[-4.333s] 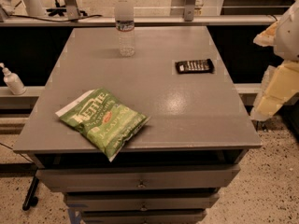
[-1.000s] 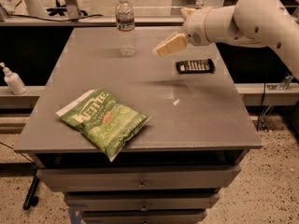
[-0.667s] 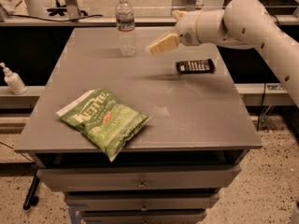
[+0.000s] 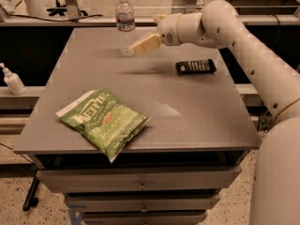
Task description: Knock water bottle over
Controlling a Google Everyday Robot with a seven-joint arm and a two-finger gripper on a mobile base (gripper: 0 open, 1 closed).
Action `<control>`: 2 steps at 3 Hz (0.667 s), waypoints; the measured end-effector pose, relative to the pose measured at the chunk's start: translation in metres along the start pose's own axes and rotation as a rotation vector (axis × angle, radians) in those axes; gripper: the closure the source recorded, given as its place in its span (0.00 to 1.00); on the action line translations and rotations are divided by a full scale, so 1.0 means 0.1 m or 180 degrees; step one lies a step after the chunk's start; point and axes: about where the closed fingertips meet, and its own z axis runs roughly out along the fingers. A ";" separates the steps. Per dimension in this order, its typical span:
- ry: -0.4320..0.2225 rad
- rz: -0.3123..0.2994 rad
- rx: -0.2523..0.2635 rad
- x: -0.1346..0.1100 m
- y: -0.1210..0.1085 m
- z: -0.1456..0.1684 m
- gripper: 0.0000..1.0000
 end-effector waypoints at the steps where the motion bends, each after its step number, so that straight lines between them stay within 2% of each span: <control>1: -0.0074 0.0037 -0.0106 -0.03 0.05 0.28 0.00; 2: -0.0160 0.0120 -0.0119 -0.07 0.06 0.49 0.03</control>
Offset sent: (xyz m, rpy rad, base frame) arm 0.0317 0.0625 -0.0081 0.1049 0.0306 0.0238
